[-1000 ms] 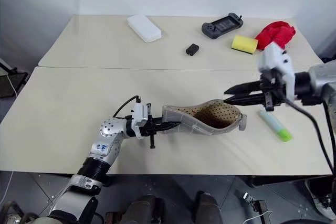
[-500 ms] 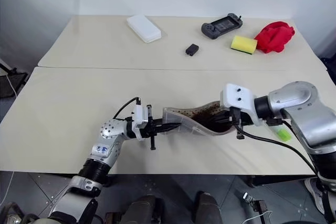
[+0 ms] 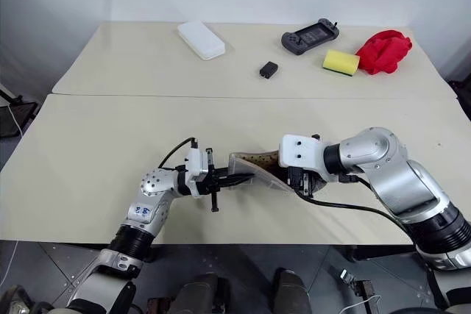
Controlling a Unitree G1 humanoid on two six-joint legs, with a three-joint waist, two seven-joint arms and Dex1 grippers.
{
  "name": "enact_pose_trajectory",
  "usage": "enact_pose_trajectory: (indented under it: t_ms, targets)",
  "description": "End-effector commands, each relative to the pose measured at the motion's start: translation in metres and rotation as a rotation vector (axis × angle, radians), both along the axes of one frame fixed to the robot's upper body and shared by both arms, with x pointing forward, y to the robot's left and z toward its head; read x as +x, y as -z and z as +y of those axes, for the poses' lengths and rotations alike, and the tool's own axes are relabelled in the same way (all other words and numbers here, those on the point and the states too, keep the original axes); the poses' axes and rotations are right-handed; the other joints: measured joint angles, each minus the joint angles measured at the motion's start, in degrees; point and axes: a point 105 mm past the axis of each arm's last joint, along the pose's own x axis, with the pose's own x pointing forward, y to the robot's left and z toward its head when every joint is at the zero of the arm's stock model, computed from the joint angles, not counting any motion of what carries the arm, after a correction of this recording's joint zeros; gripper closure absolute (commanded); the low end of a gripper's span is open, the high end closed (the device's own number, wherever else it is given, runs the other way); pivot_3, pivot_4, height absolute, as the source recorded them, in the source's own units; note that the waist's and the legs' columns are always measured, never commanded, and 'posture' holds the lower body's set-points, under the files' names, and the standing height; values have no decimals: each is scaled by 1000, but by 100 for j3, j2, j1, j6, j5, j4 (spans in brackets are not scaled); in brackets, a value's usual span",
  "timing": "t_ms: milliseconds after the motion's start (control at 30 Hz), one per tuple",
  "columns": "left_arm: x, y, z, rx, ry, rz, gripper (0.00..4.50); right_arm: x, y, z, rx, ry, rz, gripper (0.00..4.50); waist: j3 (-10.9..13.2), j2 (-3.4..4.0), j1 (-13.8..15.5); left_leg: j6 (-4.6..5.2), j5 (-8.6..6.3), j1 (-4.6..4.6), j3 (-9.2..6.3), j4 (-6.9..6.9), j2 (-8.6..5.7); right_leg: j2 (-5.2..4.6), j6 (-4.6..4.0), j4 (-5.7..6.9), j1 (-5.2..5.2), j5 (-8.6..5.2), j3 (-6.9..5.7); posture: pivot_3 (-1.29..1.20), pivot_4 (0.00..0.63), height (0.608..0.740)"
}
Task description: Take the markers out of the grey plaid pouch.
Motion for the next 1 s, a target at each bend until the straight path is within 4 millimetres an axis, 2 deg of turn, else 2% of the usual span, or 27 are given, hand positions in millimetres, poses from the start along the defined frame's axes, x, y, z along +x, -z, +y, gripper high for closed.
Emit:
enact_pose_trajectory:
  t_ms: [33,100,200,467,533,600,733,900,1000]
  targets:
    - [-3,-3,0,1,1,-20,4500,2,-2,1,-12,-9,-49,2924,0,0,-6,0,0,0,1,0,0,0,0,0,0,0,0,0,150,740]
    - [-3,-3,1,2,2,-19,4500,4,-4,2,-19,-5,-66,2283,0,-1,-8,0,0,0,1,0,1,1,0,0,0,0,0,0,150,740]
    - [-3,-3,1,3,2,-18,4500,7,-3,0,-41,7,-73,2283,0,-1,-7,0,0,0,1,0,1,1,0,0,0,0,1,0,150,740]
    - [-1,-5,-1,-4,-2,-16,4500,11,25,-6,-182,74,8,2283,-2,-3,-13,0,0,1,0,1,2,1,0,0,0,0,1,0,150,740]
    - [-1,-4,-1,-4,-2,-15,4500,16,29,-2,-187,91,12,2283,-6,-9,-16,0,0,2,0,1,2,1,0,0,1,0,1,0,150,740]
    - [-1,-4,-1,-3,-2,-15,4500,21,30,3,-183,108,5,2283,-10,-16,-29,0,0,3,1,3,3,1,0,3,2,0,1,0,150,740]
    - [-2,-4,-1,3,-1,-24,4500,20,32,10,-166,110,28,2283,-11,-18,-51,-1,0,3,0,6,4,1,-1,5,2,0,1,0,150,740]
    - [-4,-9,1,-7,-10,-81,4500,20,20,8,-144,117,3,2283,-11,-18,-59,-1,0,3,0,5,4,1,-1,6,2,0,0,0,150,740]
    - [-8,-8,-1,-1,-9,-109,4500,18,18,9,-121,113,-6,1694,-11,-18,-61,-2,-1,2,0,4,4,1,-1,5,1,0,0,0,150,740]
